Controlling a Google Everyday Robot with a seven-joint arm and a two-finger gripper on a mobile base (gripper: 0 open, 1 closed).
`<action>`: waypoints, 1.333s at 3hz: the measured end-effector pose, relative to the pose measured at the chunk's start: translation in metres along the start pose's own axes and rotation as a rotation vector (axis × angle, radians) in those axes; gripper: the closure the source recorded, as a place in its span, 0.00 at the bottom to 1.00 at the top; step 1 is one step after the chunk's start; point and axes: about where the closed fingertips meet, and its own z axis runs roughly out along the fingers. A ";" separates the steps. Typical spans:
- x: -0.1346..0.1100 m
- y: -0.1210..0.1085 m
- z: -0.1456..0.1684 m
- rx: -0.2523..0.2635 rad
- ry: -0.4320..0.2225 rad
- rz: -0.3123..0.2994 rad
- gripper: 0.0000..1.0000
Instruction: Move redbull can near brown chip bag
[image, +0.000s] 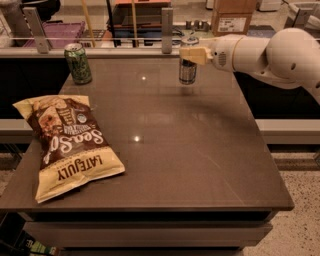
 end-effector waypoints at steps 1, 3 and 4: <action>-0.012 0.017 -0.016 -0.038 0.006 -0.012 1.00; -0.037 0.071 -0.038 -0.156 0.016 -0.068 1.00; -0.042 0.096 -0.040 -0.244 0.020 -0.092 1.00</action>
Offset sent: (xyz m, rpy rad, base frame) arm -0.0816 0.0274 0.0531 -0.0439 -0.0148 0.1550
